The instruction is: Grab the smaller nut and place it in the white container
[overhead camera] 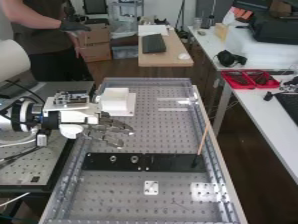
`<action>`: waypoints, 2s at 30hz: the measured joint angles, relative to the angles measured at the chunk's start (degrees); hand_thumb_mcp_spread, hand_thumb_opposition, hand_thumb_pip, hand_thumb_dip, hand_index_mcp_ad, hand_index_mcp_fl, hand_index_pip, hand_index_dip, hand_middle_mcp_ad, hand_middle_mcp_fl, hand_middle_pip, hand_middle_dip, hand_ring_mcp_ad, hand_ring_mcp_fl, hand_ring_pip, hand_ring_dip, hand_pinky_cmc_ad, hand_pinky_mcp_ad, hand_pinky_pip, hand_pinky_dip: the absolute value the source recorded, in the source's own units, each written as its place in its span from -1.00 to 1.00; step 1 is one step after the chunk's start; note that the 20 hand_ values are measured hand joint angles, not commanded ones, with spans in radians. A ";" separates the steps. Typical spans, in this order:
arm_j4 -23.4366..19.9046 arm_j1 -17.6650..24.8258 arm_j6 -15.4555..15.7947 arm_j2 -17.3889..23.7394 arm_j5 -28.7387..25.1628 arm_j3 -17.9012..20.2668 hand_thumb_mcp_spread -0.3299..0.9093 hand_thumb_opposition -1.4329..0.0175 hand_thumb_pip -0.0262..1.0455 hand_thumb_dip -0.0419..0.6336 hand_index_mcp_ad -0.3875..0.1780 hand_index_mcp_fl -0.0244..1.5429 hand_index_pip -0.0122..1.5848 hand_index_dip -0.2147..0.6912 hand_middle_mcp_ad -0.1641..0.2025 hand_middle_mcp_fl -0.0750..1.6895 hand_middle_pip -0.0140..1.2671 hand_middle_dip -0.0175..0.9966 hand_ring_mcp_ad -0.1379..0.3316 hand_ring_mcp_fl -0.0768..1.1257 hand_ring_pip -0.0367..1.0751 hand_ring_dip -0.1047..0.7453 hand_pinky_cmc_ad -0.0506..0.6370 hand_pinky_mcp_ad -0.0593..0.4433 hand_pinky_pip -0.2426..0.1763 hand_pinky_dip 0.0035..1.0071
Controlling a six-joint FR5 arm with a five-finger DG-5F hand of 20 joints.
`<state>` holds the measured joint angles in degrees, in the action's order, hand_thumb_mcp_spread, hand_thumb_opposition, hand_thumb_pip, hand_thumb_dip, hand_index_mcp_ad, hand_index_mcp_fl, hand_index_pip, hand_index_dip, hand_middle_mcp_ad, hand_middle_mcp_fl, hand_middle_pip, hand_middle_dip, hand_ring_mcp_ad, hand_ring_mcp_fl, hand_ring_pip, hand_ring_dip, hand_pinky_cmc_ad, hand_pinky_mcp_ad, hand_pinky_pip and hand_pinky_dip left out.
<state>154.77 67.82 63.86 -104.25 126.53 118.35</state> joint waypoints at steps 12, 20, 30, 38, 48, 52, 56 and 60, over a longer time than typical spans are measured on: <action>1.79 10.71 -2.06 1.39 -0.74 0.51 0.23 -0.23 0.31 -0.12 -0.05 -0.74 0.95 0.12 0.02 -0.73 -0.76 -0.49 0.03 -0.87 -0.75 -0.45 0.16 0.40 0.17 -0.65; 1.57 16.50 -3.88 1.16 -0.25 0.03 0.23 -0.23 0.30 -0.12 -0.05 -0.74 0.95 0.12 0.03 -0.72 -0.76 -0.49 0.03 -0.87 -0.75 -0.45 0.15 0.41 0.17 -0.65; 3.10 21.03 -4.76 0.73 0.52 -1.79 0.23 -0.23 0.29 -0.13 -0.05 -0.72 0.95 0.12 0.03 -0.73 -0.76 -0.49 0.03 -0.87 -0.75 -0.45 0.15 0.41 0.17 -0.65; 3.83 24.17 -5.34 -0.46 0.67 -3.03 0.23 -0.24 0.29 -0.12 -0.05 -0.71 0.95 0.12 0.03 -0.72 -0.76 -0.49 0.03 -0.87 -0.75 -0.45 0.15 0.40 0.17 -0.65; 4.17 25.56 -5.64 -2.52 -0.34 -4.41 0.25 -0.26 0.29 -0.12 -0.13 -0.73 0.88 0.12 0.03 -0.73 -0.76 -0.49 0.03 -0.87 -0.75 -0.45 0.15 0.41 0.17 -0.64; 5.78 25.73 -4.79 -3.24 -1.47 -5.47 0.24 -0.22 0.29 -0.13 -0.17 -0.96 0.60 0.12 0.04 -0.80 -0.78 -0.49 0.03 -0.87 -0.76 -0.45 0.15 0.41 0.17 -0.65; 5.76 25.52 -5.96 -3.46 -2.31 -6.00 0.17 -0.17 0.29 -0.17 -0.17 -0.98 0.39 0.07 0.05 -0.83 -0.78 -0.49 0.03 -0.87 -0.77 -0.45 0.16 0.41 0.16 -0.65; 5.38 24.59 -7.64 -3.09 -2.62 -6.26 0.17 -0.16 0.29 -0.22 -0.17 -0.98 0.27 0.03 0.03 -0.88 -0.78 -0.49 0.03 -0.87 -0.78 -0.45 0.17 0.40 0.10 -0.66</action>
<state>160.15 92.41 56.23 -107.34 123.91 112.09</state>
